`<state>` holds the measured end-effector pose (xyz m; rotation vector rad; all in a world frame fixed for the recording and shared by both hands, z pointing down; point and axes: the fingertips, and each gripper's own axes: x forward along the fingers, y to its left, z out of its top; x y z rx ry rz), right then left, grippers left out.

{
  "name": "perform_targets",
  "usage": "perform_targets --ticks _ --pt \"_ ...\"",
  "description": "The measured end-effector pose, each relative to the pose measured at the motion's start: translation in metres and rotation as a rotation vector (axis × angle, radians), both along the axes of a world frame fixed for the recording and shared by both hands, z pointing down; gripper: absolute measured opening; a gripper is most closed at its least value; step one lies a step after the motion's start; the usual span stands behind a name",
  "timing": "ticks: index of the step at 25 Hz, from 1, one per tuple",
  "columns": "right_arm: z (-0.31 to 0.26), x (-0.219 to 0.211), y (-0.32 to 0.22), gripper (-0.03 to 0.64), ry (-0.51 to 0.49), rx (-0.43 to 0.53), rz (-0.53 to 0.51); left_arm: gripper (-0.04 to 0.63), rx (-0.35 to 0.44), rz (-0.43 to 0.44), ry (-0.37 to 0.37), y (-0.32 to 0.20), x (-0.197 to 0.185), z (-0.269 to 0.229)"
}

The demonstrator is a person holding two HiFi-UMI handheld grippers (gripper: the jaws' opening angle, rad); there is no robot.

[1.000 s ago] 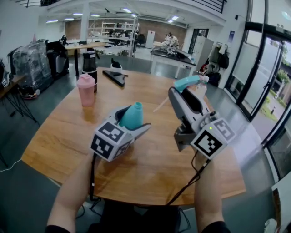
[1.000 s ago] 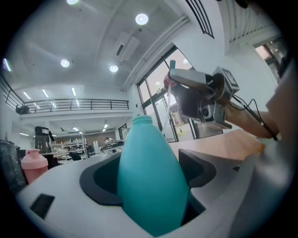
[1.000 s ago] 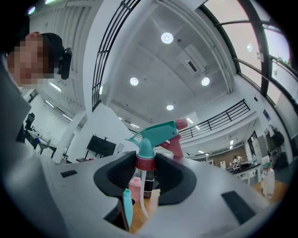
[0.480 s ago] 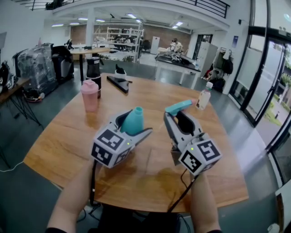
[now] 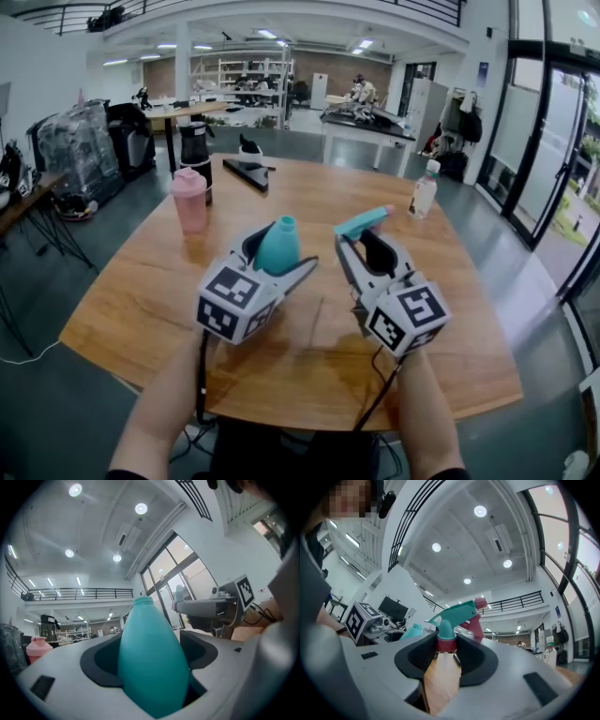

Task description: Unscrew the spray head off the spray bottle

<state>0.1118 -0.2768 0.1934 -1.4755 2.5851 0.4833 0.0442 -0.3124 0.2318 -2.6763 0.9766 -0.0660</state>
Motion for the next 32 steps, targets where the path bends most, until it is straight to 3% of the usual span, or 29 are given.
perform_targets --ticks 12,32 --pt "0.0008 -0.0007 0.0000 0.141 0.012 0.008 -0.018 0.391 0.036 -0.006 0.000 0.0016 0.0009 -0.0056" --pt "-0.0003 -0.0031 0.0034 0.141 0.021 0.008 -0.025 0.391 0.022 -0.003 -0.013 0.0039 0.0006 -0.0024"
